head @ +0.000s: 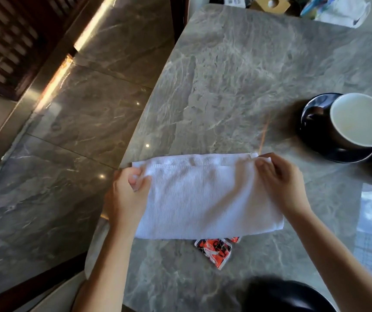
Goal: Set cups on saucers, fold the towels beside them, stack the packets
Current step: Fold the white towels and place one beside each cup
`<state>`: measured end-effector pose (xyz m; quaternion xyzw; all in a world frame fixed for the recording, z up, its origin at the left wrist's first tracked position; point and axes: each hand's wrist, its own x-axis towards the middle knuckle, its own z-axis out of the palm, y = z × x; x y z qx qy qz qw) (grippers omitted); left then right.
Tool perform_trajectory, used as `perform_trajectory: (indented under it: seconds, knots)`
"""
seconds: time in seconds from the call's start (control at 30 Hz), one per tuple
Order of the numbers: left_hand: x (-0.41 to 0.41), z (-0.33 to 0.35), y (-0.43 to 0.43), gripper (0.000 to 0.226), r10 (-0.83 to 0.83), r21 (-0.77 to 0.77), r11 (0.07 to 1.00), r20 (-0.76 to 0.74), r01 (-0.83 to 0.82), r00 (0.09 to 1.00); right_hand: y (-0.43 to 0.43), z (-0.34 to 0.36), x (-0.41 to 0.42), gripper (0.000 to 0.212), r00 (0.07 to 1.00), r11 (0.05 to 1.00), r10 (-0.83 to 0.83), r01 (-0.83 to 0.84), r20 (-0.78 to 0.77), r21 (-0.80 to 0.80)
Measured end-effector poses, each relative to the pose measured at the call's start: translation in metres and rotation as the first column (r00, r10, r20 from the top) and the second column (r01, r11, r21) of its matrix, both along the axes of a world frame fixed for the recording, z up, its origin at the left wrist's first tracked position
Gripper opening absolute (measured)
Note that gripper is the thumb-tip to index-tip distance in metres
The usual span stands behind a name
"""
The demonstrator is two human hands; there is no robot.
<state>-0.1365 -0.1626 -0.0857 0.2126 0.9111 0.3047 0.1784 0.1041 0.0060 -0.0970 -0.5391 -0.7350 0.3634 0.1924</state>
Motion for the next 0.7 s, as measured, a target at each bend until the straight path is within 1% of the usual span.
perform_trajectory:
  seconds: [0.07, 0.1, 0.13, 0.2, 0.27, 0.3, 0.4, 0.43, 0.5, 0.6, 0.7]
  knots:
    - [-0.001, 0.003, 0.006, 0.005, -0.024, -0.146, 0.989, -0.079, 0.012, 0.997, -0.002, 0.001, -0.002, 0.013, 1.0, 1.0, 0.023, -0.023, -0.011, -0.016]
    - [0.0, 0.006, 0.008, 0.006, -0.021, -0.198, 0.98, -0.096, 0.002, 0.995, -0.003, 0.002, -0.003, 0.013, 0.999, 0.999, 0.043, -0.043, 0.001, -0.027]
    - [0.001, 0.008, 0.008, 0.006, -0.006, -0.199, 0.98, -0.1, -0.014, 0.995, -0.004, 0.004, -0.004, 0.013, 0.998, 0.998, 0.062, -0.062, 0.005, -0.032]
    - [0.004, 0.012, 0.005, 0.003, 0.04, -0.112, 0.992, -0.126, -0.054, 0.991, -0.005, 0.008, -0.004, 0.013, 0.996, 0.997, 0.079, -0.08, -0.032, -0.024]
    - [0.005, 0.016, -0.001, 0.008, 0.087, -0.007, 0.996, -0.141, -0.089, 0.986, -0.006, 0.013, -0.003, 0.013, 0.995, 0.997, 0.071, -0.072, -0.063, -0.012]
    - [0.004, 0.018, -0.005, 0.01, 0.105, 0.052, 0.994, -0.123, -0.099, 0.987, -0.006, 0.014, -0.002, 0.013, 0.995, 0.998, 0.068, -0.068, -0.069, -0.003]
    - [-0.004, 0.018, -0.011, 0.021, 0.114, 0.238, 0.963, 0.052, -0.123, 0.992, -0.007, 0.015, -0.003, 0.011, 0.996, 0.998, 0.059, -0.058, -0.071, 0.023]
    - [-0.007, 0.016, -0.011, 0.025, 0.113, 0.278, 0.951, 0.1, -0.137, 0.989, -0.006, 0.015, -0.004, 0.011, 0.996, 0.998, 0.053, -0.05, -0.068, 0.032]
    - [-0.012, 0.012, -0.01, 0.028, 0.114, 0.318, 0.935, 0.14, -0.154, 0.984, -0.004, 0.013, -0.006, 0.011, 0.998, 0.998, 0.043, -0.041, -0.047, 0.046]
    - [-0.015, 0.003, -0.003, 0.027, 0.091, 0.295, 0.947, 0.13, -0.126, 0.987, 0.001, 0.011, -0.01, 0.012, 0.999, 0.997, 0.033, -0.034, 0.016, 0.063]
    - [-0.015, -0.004, 0.001, 0.017, 0.124, 0.274, 0.949, 0.124, -0.154, 0.985, 0.007, 0.012, -0.016, 0.018, 0.994, 0.996, 0.051, -0.058, 0.096, 0.066]
